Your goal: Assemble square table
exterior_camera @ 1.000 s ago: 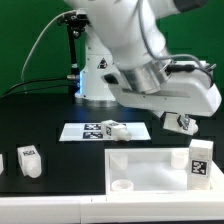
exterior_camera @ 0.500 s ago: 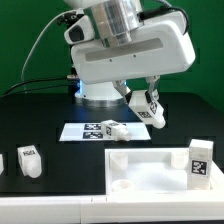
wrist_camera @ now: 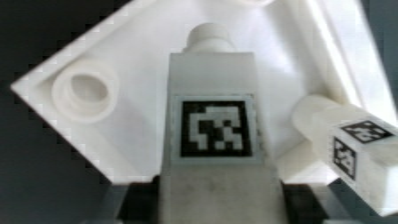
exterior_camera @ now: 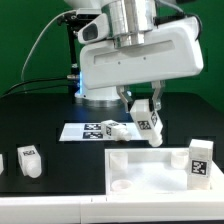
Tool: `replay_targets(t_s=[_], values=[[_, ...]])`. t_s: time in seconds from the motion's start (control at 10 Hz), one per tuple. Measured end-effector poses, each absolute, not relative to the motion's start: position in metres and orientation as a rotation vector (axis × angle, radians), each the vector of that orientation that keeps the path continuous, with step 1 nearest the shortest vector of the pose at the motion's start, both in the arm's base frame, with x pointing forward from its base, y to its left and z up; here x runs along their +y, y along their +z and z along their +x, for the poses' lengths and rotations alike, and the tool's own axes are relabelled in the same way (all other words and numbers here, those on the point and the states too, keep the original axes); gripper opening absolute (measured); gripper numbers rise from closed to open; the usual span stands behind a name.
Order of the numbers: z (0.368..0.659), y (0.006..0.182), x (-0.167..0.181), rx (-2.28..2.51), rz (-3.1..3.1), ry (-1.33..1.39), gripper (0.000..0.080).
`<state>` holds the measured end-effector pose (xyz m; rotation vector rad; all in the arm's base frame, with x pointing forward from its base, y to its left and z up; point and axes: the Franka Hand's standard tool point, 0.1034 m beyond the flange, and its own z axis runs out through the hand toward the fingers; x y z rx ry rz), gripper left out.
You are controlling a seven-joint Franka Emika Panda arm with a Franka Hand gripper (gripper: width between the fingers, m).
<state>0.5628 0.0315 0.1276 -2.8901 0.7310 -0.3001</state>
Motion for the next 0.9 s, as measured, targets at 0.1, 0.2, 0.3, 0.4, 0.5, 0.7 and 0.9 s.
replay_targets(t_s=[0.1,0.2,0.3,0.4,0.5,0.7,0.9], values=[[0.577,0.141,0.031,0.642,-2.918,-0.419,0.0285],[0.579,0.140,0.040,0.604,-2.921,-0.511,0.0285],[0.577,0.136,0.042,0.613,-2.907,-0.610,0.0285],[0.575,0.135,0.045,0.597,-2.899,-0.694,0.0285],[0.577,0.135,0.048,0.584,-2.882,-0.792,0.0285],[0.579,0.127,0.047,0.468,-2.929,-0.841,0.0285],[0.610,0.154,0.042,0.382,-2.949,-0.813,0.0285]])
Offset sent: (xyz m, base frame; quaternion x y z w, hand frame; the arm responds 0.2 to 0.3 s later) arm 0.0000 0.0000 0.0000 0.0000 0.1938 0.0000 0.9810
